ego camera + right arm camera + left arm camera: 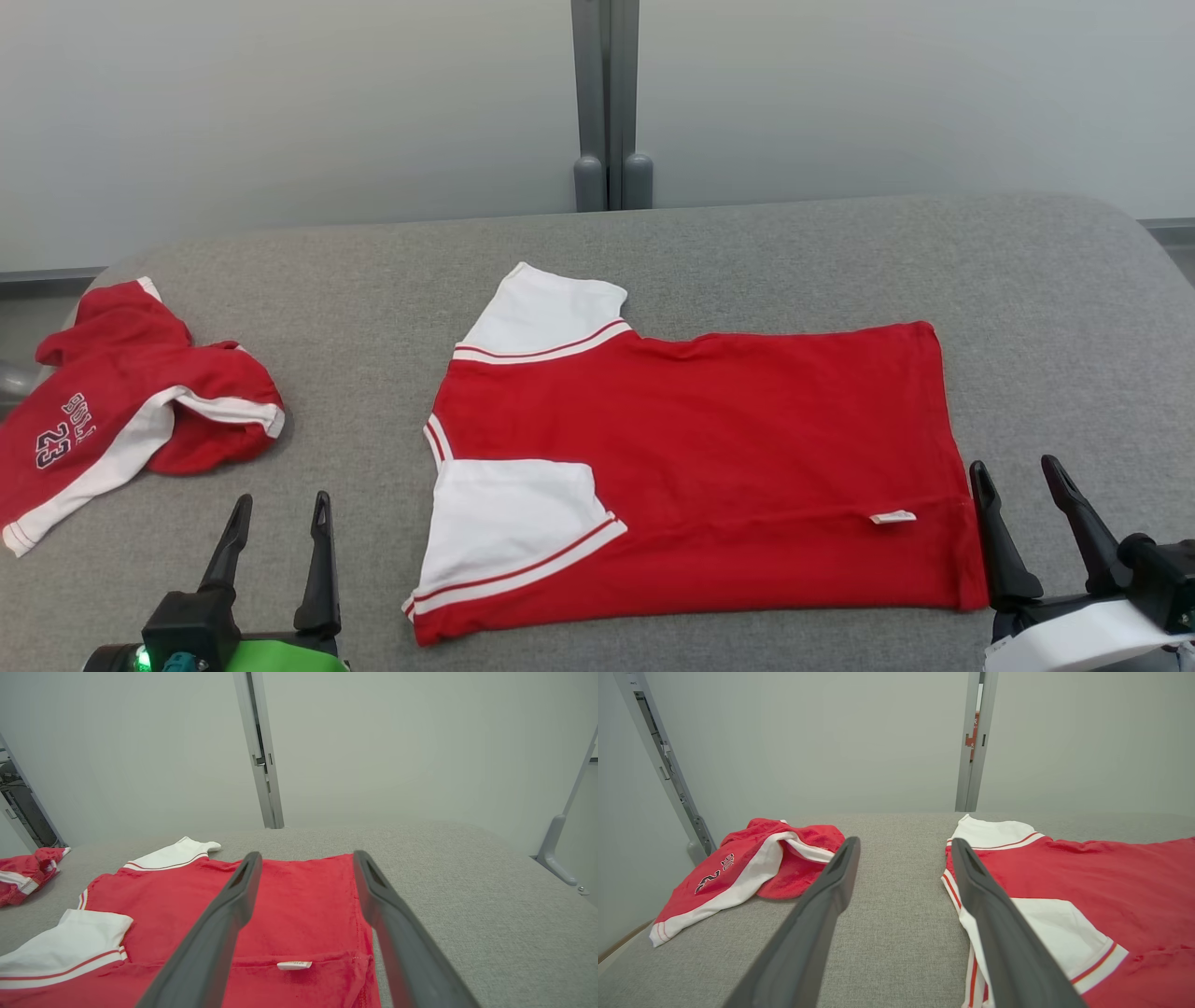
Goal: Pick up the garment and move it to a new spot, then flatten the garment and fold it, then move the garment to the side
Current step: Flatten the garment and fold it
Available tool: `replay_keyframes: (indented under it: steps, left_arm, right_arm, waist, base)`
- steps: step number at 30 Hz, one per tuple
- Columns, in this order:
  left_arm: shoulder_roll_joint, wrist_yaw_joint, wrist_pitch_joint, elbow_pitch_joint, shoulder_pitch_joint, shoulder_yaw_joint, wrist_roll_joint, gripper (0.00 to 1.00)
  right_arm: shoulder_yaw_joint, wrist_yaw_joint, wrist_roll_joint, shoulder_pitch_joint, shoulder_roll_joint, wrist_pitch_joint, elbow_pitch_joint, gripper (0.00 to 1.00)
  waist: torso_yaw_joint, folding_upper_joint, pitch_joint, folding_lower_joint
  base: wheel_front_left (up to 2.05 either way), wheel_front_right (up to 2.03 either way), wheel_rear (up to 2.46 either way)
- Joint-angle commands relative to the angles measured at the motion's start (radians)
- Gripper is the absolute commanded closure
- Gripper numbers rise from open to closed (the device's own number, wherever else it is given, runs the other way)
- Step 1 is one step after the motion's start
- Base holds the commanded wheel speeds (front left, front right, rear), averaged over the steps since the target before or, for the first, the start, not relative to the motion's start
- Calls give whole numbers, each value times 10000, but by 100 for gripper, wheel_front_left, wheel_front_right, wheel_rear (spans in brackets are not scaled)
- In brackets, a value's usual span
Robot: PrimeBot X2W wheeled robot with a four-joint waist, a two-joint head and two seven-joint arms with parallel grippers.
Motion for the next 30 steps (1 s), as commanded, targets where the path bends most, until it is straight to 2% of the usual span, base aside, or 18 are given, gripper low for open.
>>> replay_keyframes:
  steps: [1, 11, 17, 24, 30]
  left_arm:
    - [81, 59, -3, 19, -115, 18, 91, 0]
    - [102, 137, -4, 1, -81, 34, -6, 0]
    - [365, 18, 157, 63, -1104, -18, 127, 0]
    - [740, -301, 689, 242, -3996, -449, 413, 0]
    - [892, -609, 1278, 1061, -6800, -1038, 663, 0]
  right_arm:
    - [-3, -15, -23, 98, -55, 7, 21, 0]
    - [0, -15, 59, -47, -113, 4, 135, 0]
    - [141, -15, 298, -1121, -845, 126, 422, 0]
    - [586, -17, 652, -3735, -2181, 334, 856, 0]
    - [1353, -15, 876, -6175, -2894, 682, 1905, 0]
  waist:
    - [-6, 0, 7, 0]
    - [-113, 0, 140, 0]
    - [-292, 0, 585, 0]
    - [-718, 0, 2012, 0]
    - [-1182, 0, 3400, 0]
  base:
    - [0, 0, 0]
    - [0, 0, 0]
    - [0, 0, 0]
    - [0, 0, 0]
    - [0, 0, 0]
